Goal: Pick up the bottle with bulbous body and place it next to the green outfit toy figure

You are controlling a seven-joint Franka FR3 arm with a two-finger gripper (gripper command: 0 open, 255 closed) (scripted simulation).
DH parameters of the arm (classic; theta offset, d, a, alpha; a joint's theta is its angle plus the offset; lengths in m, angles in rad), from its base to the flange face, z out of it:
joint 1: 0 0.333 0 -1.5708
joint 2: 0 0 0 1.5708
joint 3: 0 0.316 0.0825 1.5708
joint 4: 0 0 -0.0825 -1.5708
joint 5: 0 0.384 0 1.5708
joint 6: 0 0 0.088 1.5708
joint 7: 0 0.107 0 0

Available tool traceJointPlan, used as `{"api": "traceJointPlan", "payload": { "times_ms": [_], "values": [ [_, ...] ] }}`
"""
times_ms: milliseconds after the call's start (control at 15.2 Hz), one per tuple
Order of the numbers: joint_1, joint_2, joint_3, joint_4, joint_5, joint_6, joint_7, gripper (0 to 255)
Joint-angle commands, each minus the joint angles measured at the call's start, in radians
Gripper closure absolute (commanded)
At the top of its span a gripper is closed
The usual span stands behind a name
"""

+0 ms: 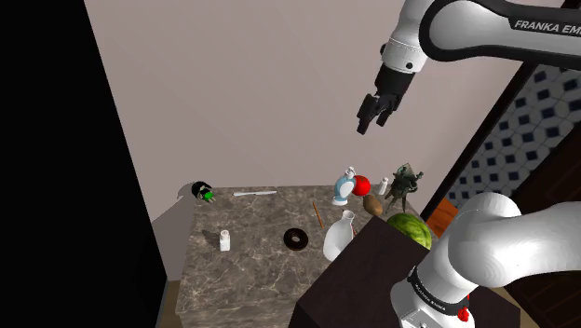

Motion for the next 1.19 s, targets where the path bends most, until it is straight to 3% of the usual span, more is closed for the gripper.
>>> {"api": "traceJointPlan", "payload": {
  "times_ms": [0,594,1122],
  "values": [
    [0.0,0.0,0.0,0.0,0.0,0.0,0.0,0],
    [-0.022,0.01,-0.076,-0.28,-0.041,0.267,-0.061,0],
    [-0.053,0.148,-0.156,-0.46,-0.089,0.563,-0.122,0]
  ]
}}
